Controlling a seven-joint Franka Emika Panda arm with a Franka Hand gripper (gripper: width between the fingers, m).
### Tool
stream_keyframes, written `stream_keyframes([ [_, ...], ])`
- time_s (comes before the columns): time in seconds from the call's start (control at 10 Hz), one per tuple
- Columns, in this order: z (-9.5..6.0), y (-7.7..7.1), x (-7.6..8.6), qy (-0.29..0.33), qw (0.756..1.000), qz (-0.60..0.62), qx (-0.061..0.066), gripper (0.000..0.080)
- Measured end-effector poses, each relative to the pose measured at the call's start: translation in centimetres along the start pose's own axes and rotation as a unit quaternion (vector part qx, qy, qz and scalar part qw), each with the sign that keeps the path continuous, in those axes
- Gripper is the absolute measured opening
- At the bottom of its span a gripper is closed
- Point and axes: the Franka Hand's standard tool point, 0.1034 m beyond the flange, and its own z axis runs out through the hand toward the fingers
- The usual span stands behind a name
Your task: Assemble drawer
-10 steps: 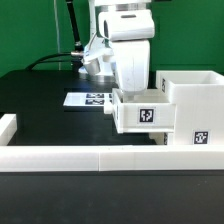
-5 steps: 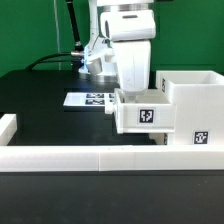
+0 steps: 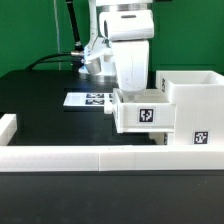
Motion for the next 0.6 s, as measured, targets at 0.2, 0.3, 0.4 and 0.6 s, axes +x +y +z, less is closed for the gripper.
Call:
stream_keyframes([
  [0.2,0.05,-0.02,-0.05,0.0,1.0,0.001,0.001,0.0041],
  [0.3,0.05,-0.02,-0.05,0.0,1.0,0.001,0.001,0.0041],
  [0.4,0.07,-0.02,-0.06,0.0,1.0,0.0,0.001,0.0041],
  [0.6,0.21,-0.21,0.01,-0.004,1.0,-0.024,0.004,0.0041],
])
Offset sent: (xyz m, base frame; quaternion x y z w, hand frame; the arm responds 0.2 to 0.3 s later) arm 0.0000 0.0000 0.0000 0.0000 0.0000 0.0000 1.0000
